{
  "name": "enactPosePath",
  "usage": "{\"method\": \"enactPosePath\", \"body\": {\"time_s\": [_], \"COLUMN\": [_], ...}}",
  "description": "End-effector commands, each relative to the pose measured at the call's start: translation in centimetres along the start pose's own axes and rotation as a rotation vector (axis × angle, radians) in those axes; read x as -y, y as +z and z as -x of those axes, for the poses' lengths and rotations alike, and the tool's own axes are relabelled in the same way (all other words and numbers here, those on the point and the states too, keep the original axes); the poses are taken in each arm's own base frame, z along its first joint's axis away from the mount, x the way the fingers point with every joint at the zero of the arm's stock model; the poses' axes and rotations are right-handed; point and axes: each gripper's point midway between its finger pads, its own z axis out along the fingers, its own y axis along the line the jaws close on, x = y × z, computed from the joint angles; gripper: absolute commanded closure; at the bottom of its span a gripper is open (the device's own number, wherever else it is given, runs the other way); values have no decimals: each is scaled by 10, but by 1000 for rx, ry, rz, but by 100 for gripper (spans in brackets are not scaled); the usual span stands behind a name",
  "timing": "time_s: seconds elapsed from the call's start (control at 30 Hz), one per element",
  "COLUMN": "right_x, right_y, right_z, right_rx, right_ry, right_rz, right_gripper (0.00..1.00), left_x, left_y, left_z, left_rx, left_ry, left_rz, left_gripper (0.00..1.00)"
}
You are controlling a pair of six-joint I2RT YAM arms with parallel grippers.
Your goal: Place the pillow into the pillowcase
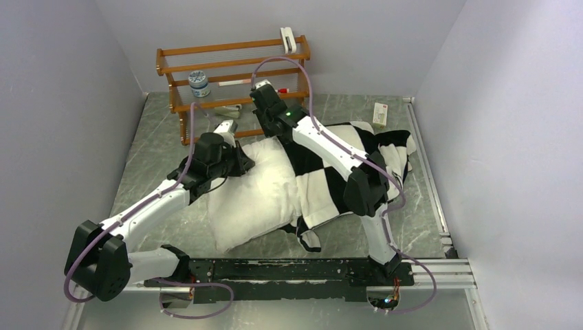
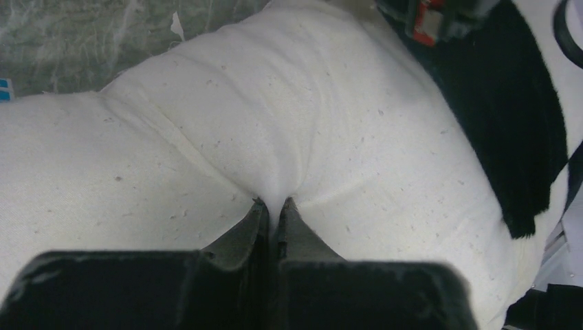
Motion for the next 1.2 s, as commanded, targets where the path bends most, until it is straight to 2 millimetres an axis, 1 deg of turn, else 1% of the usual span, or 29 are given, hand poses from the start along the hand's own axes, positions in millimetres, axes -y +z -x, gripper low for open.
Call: {"method": "enactPosePath", "body": {"time_s": [0.0, 0.03, 0.07, 0.13, 0.17, 0.2, 0.27, 0.3, 0.33, 0.37, 0.43, 0.47, 0.53, 0.57, 0.63, 0.7, 0.77, 0.83, 0.97, 1.07, 1.13, 1.17], "right_x": [-72, -85, -95, -109, -113, -118, -121, -115, -104, -88, -46, -29, -7, 1, 13, 18, 20, 19, 15, 33, 51, 55], "right_y": [-83, -98, -109, -135, -142, -145, -152, -150, -141, -129, -109, -101, -92, -88, -80, -74, -67, -61, -44, -34, -33, -31], "right_z": [73, 78, 81, 86, 88, 85, 89, 91, 88, 78, 63, 55, 38, 28, 12, -4, -19, -30, -45, -52, -53, -54], "right_rx": [241, 275, 301, 346, 362, 361, 397, 409, 406, 372, 323, 290, 230, 200, 144, 90, 37, -3, -41, -89, -103, -111], "right_ry": [170, 197, 232, 296, 326, 361, 388, 397, 391, 365, 276, 236, 161, 132, 84, 36, -4, -36, -84, -132, -166, -182], "right_rz": [443, 525, 589, 699, 732, 758, 774, 729, 648, 538, 279, 184, 74, 30, -34, -67, -90, -94, -89, -217, -342, -378], "right_gripper": [100, 100, 100, 100, 100, 100, 100, 100, 100, 96, 76, 68, 59, 55, 51, 47, 43, 41, 39, 40, 42, 42], "left_x": [36, 39, 43, 48, 50, 51, 52, 51, 50, 48, 44, 42, 37, 36, 34, 32, 29, 27, 25, 26, 26, 26], "left_y": [-1, -2, -3, -5, -7, -8, -9, -10, -11, -11, -12, -12, -12, -12, -12, -10, -11, -12, -13, -13, -14, -15], "left_z": [24, 31, 37, 49, 53, 57, 60, 59, 57, 55, 49, 44, 35, 30, 20, 7, -7, -16, -27, -31, -30, -29], "left_rx": [71, 92, 112, 146, 158, 168, 181, 185, 183, 180, 161, 151, 141, 138, 123, 85, 40, 24, 17, 4, 13, 19], "left_ry": [-74, -85, -96, -109, -116, -123, -131, -134, -136, -137, -133, -129, -124, -120, -115, -110, -98, -90, -92, -81, -75, -76], "left_rz": [-140, -145, -151, -163, -165, -165, -163, -160, -152, -144, -131, -128, -122, -126, -135, -130, -108, -90, -90, -81, -76, -74], "left_gripper": [95, 95, 95, 95, 95, 95, 95, 95, 95, 95, 95, 95, 95, 95, 95, 95, 95, 95, 95, 95, 95, 95]}}
